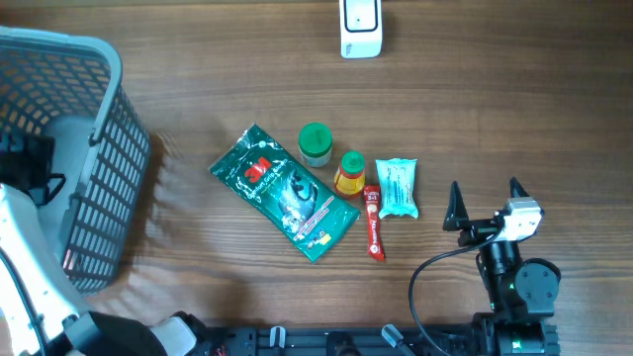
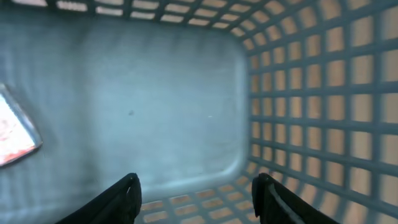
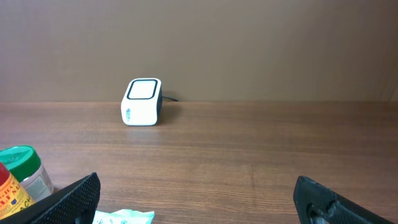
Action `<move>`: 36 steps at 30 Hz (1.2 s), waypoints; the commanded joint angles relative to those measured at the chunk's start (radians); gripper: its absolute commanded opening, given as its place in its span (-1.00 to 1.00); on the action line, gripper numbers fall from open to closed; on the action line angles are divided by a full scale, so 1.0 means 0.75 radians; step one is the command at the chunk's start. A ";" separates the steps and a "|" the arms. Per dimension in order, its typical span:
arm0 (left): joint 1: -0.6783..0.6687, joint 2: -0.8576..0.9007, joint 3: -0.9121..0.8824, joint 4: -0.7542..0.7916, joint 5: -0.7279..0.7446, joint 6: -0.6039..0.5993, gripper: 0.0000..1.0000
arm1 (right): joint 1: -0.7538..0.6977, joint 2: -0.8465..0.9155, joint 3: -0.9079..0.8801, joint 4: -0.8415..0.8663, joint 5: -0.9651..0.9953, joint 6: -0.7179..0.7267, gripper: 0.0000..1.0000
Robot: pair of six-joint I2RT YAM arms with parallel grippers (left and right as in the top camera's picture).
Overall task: Scan the item barcode
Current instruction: 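Reach the left gripper into the basket and grasp the orange Kleenex pack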
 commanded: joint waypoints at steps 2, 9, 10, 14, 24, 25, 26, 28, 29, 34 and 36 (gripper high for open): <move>0.010 0.044 0.013 -0.013 -0.058 -0.012 0.19 | 0.000 -0.007 -0.002 0.004 -0.011 -0.013 1.00; 0.010 0.183 0.013 -0.063 -0.102 -0.012 0.20 | 0.000 -0.007 -0.002 0.004 -0.011 -0.013 0.99; 0.010 0.202 0.013 -0.070 -0.102 -0.012 0.19 | 0.000 -0.007 -0.002 0.004 -0.011 -0.013 0.99; 0.010 0.226 0.013 -0.071 -0.120 -0.012 0.20 | 0.000 -0.007 -0.002 0.004 -0.011 -0.012 0.99; 0.010 0.289 0.013 -0.098 -0.233 -0.012 0.17 | 0.000 -0.007 -0.002 0.004 -0.011 -0.013 1.00; 0.010 0.335 0.013 -0.117 -0.255 -0.013 0.17 | 0.000 -0.007 -0.002 0.004 -0.011 -0.013 1.00; 0.010 0.360 0.013 -0.136 -0.273 -0.013 0.14 | 0.000 -0.007 -0.002 0.004 -0.011 -0.013 0.99; 0.014 0.407 0.013 -0.197 -0.348 -0.039 0.04 | 0.000 -0.007 -0.002 0.004 -0.011 -0.012 0.99; 0.019 0.422 0.013 -0.230 -0.407 -0.084 0.01 | 0.000 -0.007 -0.002 0.004 -0.011 -0.013 1.00; 0.052 0.451 0.013 -0.317 -0.548 -0.122 0.01 | 0.000 -0.007 -0.002 0.004 -0.011 -0.013 1.00; 0.090 0.456 0.005 -0.325 -0.551 -0.127 0.03 | 0.000 -0.007 -0.002 0.004 -0.011 -0.013 0.99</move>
